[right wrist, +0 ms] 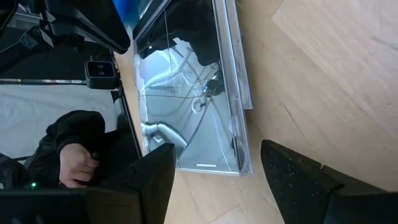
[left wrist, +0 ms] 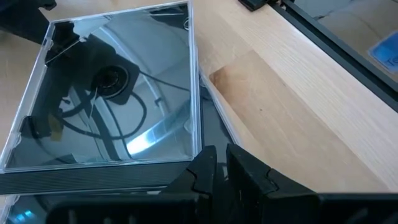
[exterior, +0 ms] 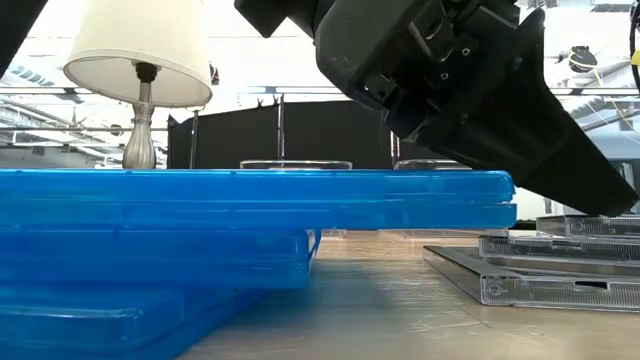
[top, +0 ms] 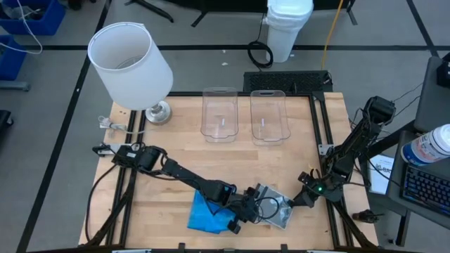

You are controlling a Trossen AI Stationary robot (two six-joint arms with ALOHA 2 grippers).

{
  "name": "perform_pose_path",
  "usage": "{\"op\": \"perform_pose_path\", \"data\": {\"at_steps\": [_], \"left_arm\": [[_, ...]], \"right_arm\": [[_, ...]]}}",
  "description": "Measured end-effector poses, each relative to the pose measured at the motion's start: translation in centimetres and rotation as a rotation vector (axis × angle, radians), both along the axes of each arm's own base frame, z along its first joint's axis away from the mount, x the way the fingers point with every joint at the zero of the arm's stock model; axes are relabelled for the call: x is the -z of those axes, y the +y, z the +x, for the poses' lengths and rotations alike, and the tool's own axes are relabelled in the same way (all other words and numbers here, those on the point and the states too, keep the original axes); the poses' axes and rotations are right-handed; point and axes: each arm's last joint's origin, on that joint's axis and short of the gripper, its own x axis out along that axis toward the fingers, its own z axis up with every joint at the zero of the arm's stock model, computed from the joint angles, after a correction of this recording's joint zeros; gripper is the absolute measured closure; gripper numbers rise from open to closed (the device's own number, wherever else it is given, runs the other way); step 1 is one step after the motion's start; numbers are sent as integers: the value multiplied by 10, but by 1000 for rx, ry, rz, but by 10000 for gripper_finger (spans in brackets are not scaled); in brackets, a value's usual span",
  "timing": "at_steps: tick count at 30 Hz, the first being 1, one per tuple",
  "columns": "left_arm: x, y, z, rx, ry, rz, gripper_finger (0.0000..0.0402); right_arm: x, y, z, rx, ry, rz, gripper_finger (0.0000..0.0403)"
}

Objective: Pick & place jewel cases by type
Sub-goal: Put the right black CD case into the right transparent bin

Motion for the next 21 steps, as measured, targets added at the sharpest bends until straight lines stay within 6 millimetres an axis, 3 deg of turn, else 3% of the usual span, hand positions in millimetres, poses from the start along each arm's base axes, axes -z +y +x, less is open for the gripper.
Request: {"op": "perform_pose_path", "data": {"at_steps": [21], "left_arm": [[12,5,4,-30,3,21,355]], "right_arm": [[-1,0,1,12,-20,-9,177]]}}
